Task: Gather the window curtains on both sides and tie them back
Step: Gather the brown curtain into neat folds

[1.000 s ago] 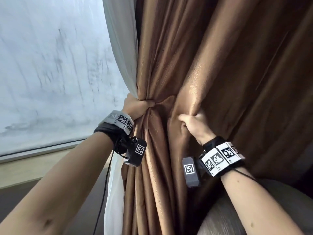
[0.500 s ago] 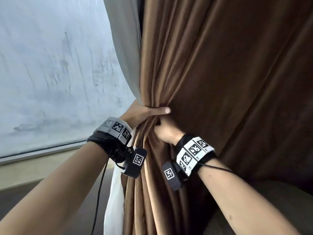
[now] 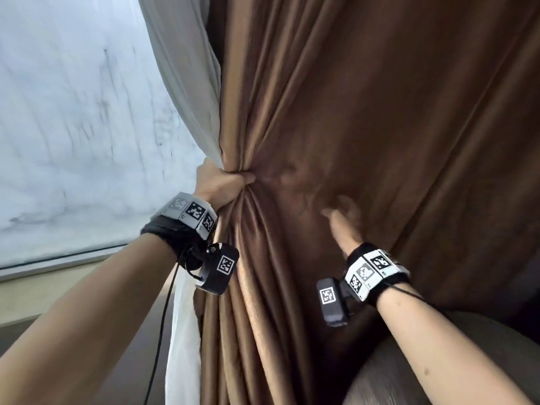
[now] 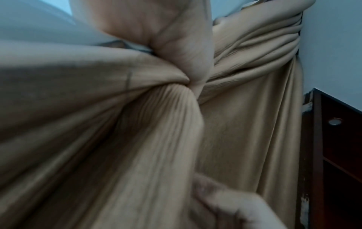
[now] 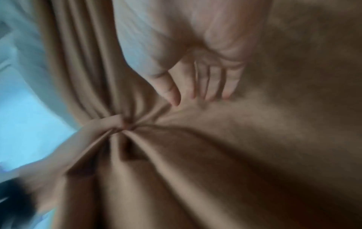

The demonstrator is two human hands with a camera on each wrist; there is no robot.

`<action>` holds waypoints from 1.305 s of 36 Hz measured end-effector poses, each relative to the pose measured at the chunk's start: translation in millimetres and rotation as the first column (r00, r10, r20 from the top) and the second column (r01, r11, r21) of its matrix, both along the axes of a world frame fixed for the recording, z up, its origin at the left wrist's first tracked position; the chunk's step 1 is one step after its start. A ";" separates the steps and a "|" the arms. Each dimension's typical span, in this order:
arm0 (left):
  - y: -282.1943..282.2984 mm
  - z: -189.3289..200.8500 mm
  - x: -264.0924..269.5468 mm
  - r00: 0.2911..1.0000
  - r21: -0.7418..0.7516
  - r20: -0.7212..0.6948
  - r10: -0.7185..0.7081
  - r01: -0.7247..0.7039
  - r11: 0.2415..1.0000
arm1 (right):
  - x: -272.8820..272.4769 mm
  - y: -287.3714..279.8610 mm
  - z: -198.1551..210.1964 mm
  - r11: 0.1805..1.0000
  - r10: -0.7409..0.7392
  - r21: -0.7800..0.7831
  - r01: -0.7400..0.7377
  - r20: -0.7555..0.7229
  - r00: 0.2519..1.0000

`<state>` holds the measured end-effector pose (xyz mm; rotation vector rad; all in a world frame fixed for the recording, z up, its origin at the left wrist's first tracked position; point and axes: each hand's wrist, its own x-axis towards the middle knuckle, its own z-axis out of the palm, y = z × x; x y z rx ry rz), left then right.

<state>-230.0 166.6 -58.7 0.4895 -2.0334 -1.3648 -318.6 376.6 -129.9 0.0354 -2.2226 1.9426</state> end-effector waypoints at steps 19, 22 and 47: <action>-13.0 -0.2 -24.5 0.998 0.047 0.027 0.052 -0.053 0.997 | -88.7 62.7 -10.2 0.968 -0.170 -0.158 0.195 0.159 0.973; -7.9 -0.1 -25.0 0.999 0.059 0.026 0.027 -0.029 0.998 | -129.7 71.8 -29.5 0.945 -0.226 -0.232 0.230 0.043 0.973; 15.9 -6.3 -29.4 0.999 0.072 -0.015 -0.029 0.030 0.997 | -44.3 -13.4 28.0 0.985 0.073 -0.146 -0.087 -0.096 0.993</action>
